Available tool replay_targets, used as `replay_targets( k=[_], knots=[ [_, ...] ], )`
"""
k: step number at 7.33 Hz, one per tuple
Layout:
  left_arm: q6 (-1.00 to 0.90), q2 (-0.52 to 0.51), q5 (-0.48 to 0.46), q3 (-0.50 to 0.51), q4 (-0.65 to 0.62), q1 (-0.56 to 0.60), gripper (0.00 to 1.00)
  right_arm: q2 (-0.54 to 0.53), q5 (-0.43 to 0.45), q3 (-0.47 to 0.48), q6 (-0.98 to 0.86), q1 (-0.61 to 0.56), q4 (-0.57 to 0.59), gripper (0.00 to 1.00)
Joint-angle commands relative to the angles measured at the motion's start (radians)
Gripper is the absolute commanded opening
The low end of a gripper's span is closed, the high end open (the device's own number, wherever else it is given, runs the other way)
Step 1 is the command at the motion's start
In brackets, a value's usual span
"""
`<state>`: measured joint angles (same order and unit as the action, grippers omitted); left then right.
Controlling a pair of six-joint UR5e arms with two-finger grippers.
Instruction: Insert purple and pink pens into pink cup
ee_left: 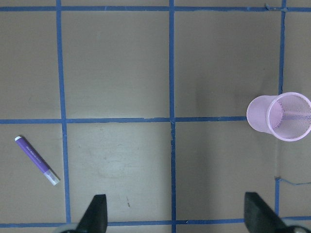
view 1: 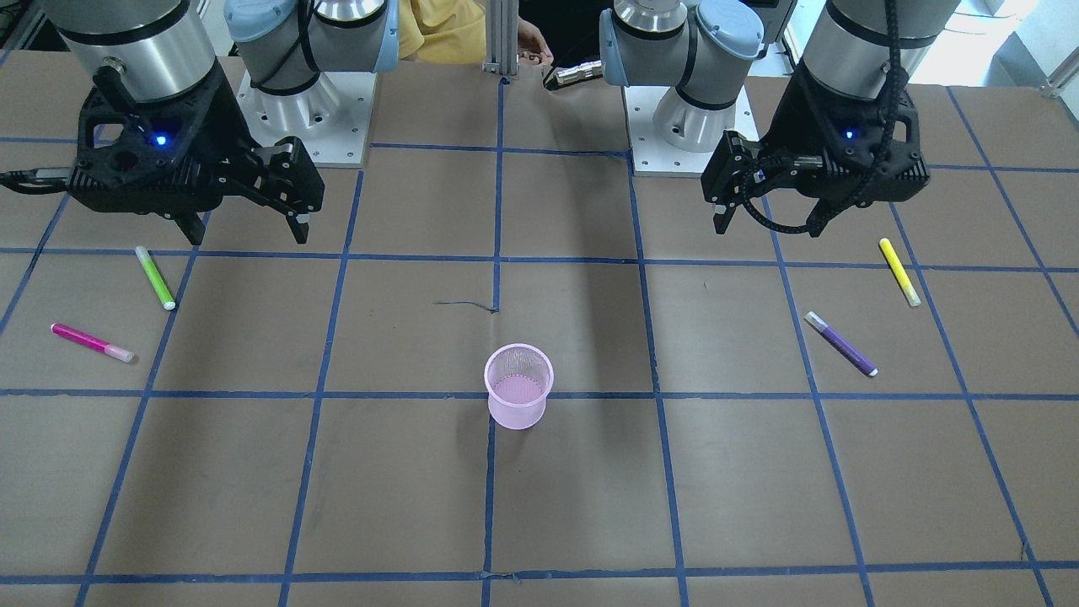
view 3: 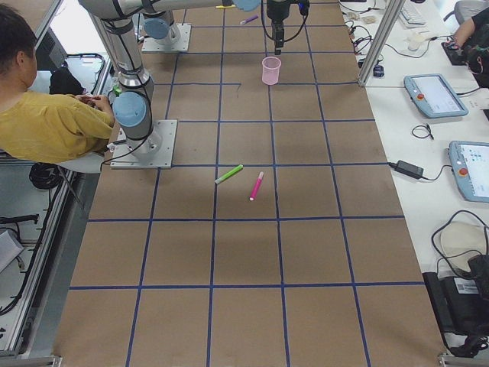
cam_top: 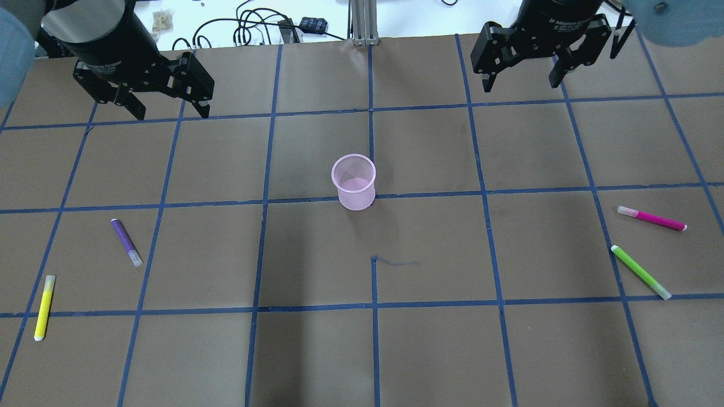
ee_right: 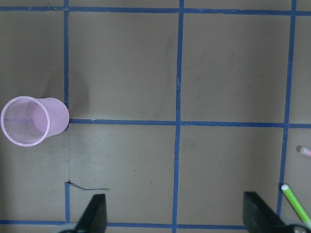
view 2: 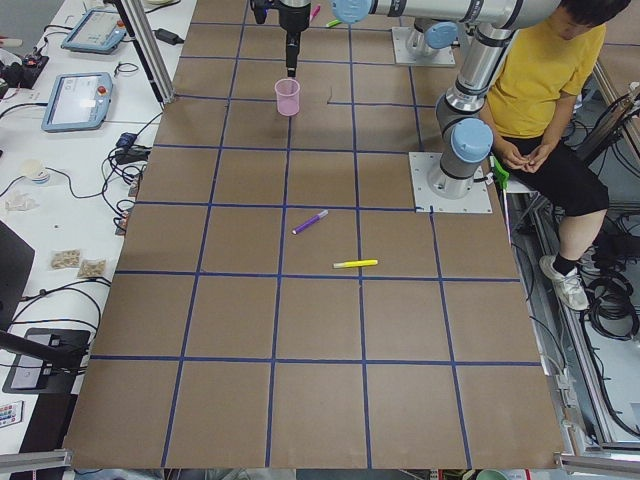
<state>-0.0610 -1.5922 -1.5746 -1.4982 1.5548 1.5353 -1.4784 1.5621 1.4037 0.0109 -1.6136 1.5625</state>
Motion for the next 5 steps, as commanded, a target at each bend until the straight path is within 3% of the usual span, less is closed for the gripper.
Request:
replay_targets(
  k=[1, 5],
  knots=[
    [0.006, 0.003, 0.002, 0.001, -0.005, 0.003, 1.0, -0.002, 0.001, 0.0, -0.002, 0.0, -0.012, 1.0],
    [0.01, 0.015, 0.002, -0.001, 0.002, -0.039, 1.0, -0.003, 0.003, -0.034, -0.005, 0.001, -0.113, 1.0]
  ],
)
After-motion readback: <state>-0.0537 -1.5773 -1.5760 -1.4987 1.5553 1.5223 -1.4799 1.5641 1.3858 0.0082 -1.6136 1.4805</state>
